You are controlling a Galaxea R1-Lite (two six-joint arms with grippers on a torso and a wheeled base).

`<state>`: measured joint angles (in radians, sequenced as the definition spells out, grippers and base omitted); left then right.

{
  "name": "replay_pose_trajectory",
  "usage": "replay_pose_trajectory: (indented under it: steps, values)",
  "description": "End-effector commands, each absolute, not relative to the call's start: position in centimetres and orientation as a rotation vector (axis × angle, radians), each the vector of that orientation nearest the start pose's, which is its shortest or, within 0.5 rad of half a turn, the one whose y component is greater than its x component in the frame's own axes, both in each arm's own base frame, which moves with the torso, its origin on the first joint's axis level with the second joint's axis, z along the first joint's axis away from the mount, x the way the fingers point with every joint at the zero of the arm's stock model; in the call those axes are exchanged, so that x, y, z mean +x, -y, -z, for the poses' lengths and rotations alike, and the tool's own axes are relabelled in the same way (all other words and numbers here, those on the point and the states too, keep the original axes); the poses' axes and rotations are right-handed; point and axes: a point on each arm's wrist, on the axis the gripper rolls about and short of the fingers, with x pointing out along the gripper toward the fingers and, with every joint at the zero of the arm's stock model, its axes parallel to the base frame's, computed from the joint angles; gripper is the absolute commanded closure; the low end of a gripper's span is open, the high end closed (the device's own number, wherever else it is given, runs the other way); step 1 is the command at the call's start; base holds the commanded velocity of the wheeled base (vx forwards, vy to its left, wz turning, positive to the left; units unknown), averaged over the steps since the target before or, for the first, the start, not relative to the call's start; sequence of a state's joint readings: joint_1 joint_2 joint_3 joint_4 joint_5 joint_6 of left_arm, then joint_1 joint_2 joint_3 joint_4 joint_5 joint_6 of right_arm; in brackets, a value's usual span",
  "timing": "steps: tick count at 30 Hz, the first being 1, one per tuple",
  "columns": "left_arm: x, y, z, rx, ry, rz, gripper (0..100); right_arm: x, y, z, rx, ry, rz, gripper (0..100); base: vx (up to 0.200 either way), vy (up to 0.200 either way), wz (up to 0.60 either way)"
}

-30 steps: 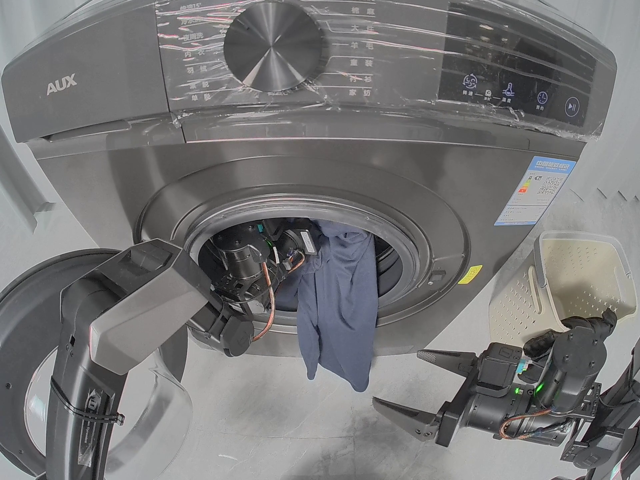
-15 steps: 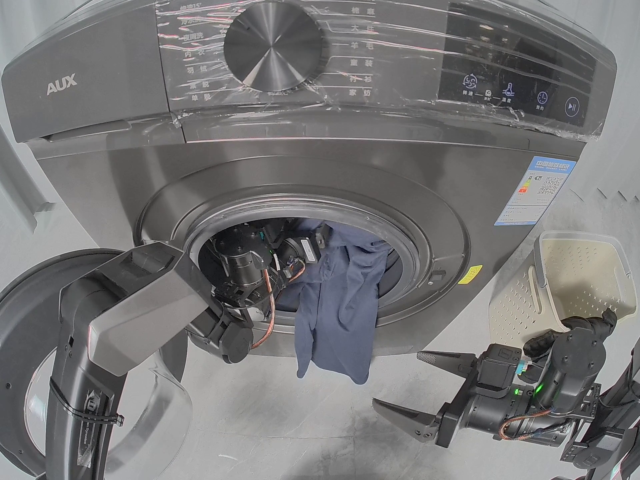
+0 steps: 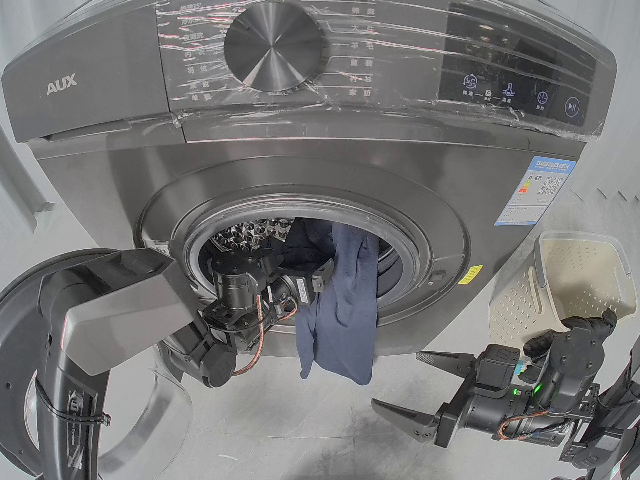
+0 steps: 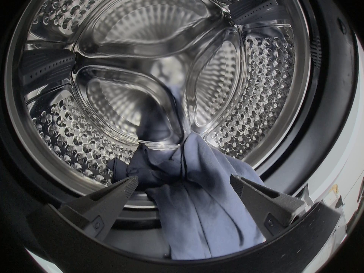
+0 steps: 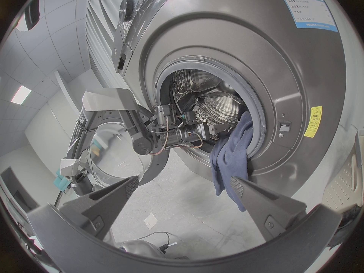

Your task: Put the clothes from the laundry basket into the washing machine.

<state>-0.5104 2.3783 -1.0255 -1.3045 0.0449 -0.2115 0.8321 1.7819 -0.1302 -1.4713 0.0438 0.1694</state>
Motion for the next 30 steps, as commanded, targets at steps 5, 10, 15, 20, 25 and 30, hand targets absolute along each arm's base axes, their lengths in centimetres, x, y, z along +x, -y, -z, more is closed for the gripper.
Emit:
replay_pose_trajectory:
  steps: [5, 10, 15, 20, 25, 30]
  values:
    - [35.8, 21.3, -4.3, -0.167, -0.165, 0.529, 0, 15.1, -16.8, -9.3, 0.085, -0.252, -0.857, 0, 0.000, 0.000, 0.00]
    - [35.2, 22.3, -4.0, -0.167, -0.173, 0.581, 0, 15.1, -16.7, -9.2, 0.083, -0.255, -0.855, 0, 0.000, 0.000, 0.00]
    - [35.2, 23.3, -3.8, -0.170, -0.174, 0.636, 0, 15.1, -16.8, -9.2, 0.083, -0.257, -0.856, 0, 0.000, 0.000, 0.00]
    - [36.3, 24.1, -3.1, -0.181, -0.151, 0.642, 0, 15.1, -16.8, -9.2, 0.083, -0.257, -0.856, 0, 0.000, 0.000, 0.00]
    - [37.4, 24.9, -2.1, -0.188, -0.134, 0.645, 0, 15.1, -16.7, -9.2, 0.083, -0.257, -0.856, 0, 0.000, 0.000, 0.00]
    - [37.9, 25.2, -1.6, -0.194, -0.132, 0.647, 0, 15.1, -16.8, -9.2, 0.083, -0.255, -0.858, 0, 0.000, 0.000, 0.00]
